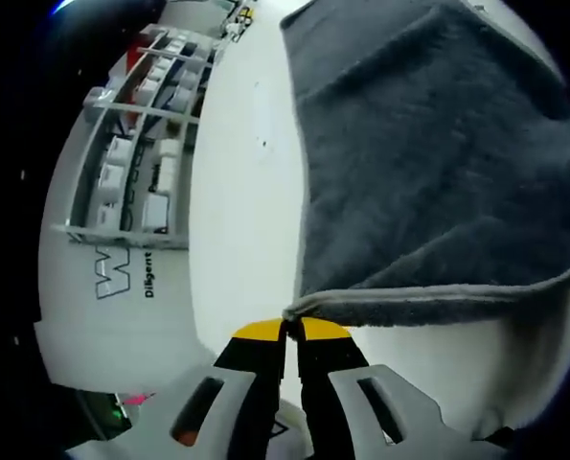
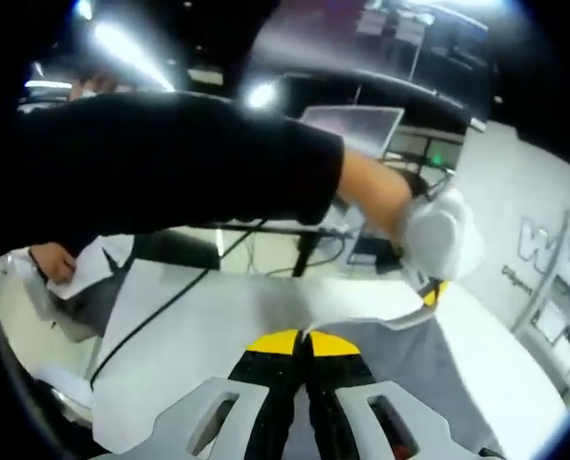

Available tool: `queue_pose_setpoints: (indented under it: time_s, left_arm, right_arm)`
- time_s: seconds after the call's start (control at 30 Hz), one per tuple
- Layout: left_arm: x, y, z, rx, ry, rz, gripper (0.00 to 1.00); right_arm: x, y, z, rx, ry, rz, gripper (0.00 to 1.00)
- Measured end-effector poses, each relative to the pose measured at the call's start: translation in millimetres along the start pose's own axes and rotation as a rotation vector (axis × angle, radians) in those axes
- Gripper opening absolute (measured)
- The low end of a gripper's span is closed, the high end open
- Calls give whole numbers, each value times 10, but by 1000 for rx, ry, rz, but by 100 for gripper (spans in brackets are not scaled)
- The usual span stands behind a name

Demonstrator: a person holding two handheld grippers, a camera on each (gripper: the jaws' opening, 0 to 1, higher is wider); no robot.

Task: Open the folded towel by lifting each exposed corner and separating the folded layers until the towel lies flat within the target outline without major curled edges

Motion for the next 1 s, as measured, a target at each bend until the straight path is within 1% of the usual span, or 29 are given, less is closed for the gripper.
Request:
queue_pose_setpoints:
  time_s: [0.07,0.17,0.27,0.3,0.37,0.53,0.67,0.83,0.9,1.0]
  left_arm:
    - [-30,2,13,0,-11,5,3]
    - [-44,-10,27,6,-17,16,3]
    - [-37,-43,34,8,-16,9,3]
    - [-35,-59,39,12,-15,8,3]
    - [-45,-91,50,24,-14,14,3]
    - [-126,-114,122,52,-29,31,3]
    - [-155,-123,128,63,-45,40,3]
    - [-166,-181,112,77,-58,40,3]
    - [-181,-186,110,82,-69,46,3]
    - [-184,-182,112,86,-79,51,3]
  right_arm:
    - [-6,15,74,6,3,5,0]
    - [63,20,159,14,18,-1,0]
    - [125,35,253,24,34,-14,0]
    - [151,-1,243,27,40,-18,0]
    - [215,-6,264,30,53,-27,0]
    - [316,34,416,42,68,-77,0]
    - [389,9,514,49,89,-85,0]
    - [483,-63,598,65,114,-99,0]
    - [509,-104,641,74,125,-104,0]
    - [538,-110,681,83,136,-108,0]
Point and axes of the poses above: the point that each gripper's makers call its tool centre point, and the gripper's own axes: z roughly forward along the fingers, x roughly to its left, y roughly out of its top, the point moved 7 cm from there along -z, roughly backward along the fingers, and after that the axes turned 4 degrees about z, right-handed, at the moved point
